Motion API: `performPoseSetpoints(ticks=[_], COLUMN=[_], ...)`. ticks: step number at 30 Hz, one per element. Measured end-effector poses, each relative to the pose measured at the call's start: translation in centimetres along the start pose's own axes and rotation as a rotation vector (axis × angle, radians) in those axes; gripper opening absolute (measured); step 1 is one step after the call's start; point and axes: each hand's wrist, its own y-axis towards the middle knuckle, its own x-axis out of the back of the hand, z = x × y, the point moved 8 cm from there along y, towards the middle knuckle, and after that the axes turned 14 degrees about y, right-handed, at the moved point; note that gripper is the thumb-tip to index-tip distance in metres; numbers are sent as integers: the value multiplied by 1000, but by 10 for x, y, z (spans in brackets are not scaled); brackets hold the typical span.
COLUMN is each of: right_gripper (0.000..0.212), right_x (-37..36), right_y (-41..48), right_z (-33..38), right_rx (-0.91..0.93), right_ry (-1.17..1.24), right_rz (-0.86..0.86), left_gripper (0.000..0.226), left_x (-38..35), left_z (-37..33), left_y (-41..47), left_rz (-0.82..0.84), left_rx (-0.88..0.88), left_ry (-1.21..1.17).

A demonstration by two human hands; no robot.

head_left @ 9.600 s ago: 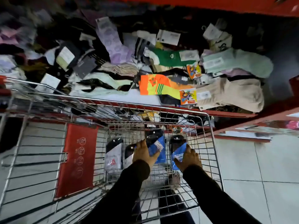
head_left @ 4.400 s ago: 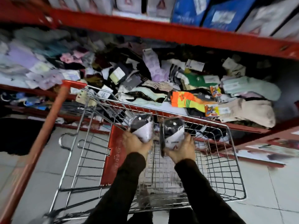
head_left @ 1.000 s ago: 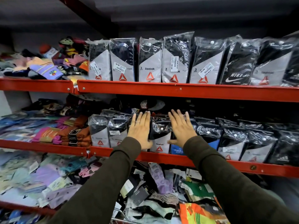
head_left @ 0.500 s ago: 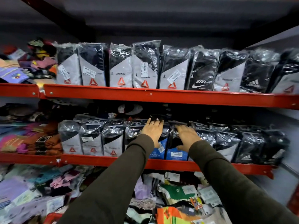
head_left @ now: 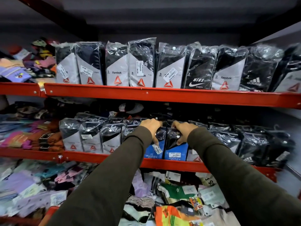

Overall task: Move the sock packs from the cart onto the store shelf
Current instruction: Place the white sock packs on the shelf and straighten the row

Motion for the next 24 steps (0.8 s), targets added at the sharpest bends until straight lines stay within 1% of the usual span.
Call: performPoseSetpoints(ticks=[3,7,10,14,16,18,22,24], right_gripper=[77,75,77,97,103,112,125,126], right_x=[2,0,-10,-23,-21,-15,-4,-6], right_y=[1,0,-3,-12,-18,-26,-42,-49], right_z=[0,-3,-3,0,-3,-13,-48,-68], right_rx=[5,-1,17,57,78,64,-44,-148], right_ry=[33,72,77,-53,-76,-86,-110,-126], right_rz=[28,33,36,-67,-132,-183,-246,-224], left_gripper=[90,91,100,114,122,128,131,126], left_x=[-2,-8,-16,-17,-13,-8,6,8], left_z=[0,-3,-9,-14,-15,-18,-45,-62], left_y=[-1,-3,-5,-9,-11,-13,-14,-10], left_rz=[4,5,-6,-34,-47,-101,-235,-245], left_rx=[7,9,2,15,18,25,-20,-54], left_ry=[-4,-73,-24,28,25,12,-41,-47])
